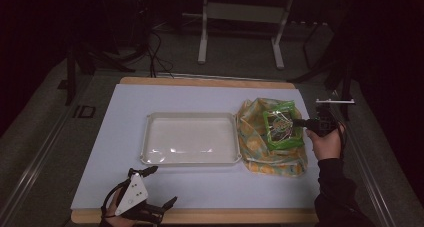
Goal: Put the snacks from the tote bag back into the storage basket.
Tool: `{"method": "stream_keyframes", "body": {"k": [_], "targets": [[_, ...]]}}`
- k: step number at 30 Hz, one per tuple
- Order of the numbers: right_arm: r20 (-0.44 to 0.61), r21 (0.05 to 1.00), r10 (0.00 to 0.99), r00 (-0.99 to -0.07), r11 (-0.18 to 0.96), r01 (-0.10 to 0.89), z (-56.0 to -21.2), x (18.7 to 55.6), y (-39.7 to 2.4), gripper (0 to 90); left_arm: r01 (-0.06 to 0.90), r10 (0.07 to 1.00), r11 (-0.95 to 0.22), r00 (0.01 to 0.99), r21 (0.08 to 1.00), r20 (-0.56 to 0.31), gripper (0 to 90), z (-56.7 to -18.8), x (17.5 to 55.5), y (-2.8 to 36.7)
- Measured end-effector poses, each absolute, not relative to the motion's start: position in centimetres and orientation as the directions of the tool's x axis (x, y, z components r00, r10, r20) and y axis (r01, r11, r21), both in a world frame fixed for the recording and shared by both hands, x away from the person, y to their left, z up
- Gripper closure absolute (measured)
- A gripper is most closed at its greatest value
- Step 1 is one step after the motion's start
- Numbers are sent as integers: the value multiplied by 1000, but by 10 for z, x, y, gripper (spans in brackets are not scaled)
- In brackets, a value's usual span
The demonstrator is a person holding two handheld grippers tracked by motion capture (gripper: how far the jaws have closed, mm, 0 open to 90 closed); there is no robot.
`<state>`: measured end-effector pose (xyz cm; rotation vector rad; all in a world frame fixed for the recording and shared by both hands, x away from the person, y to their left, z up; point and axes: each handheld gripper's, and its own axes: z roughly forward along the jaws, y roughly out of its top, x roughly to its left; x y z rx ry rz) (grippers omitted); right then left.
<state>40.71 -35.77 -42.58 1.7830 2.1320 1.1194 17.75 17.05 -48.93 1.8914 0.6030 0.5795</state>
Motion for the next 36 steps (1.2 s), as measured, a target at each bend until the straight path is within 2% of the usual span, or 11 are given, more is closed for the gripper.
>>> {"method": "stream_keyframes", "body": {"k": [36], "targets": [[377,659,889,-259,-62,749,-404,365,-403,890,148,642,-355,756,923,126,4,-490,178,170]]}}
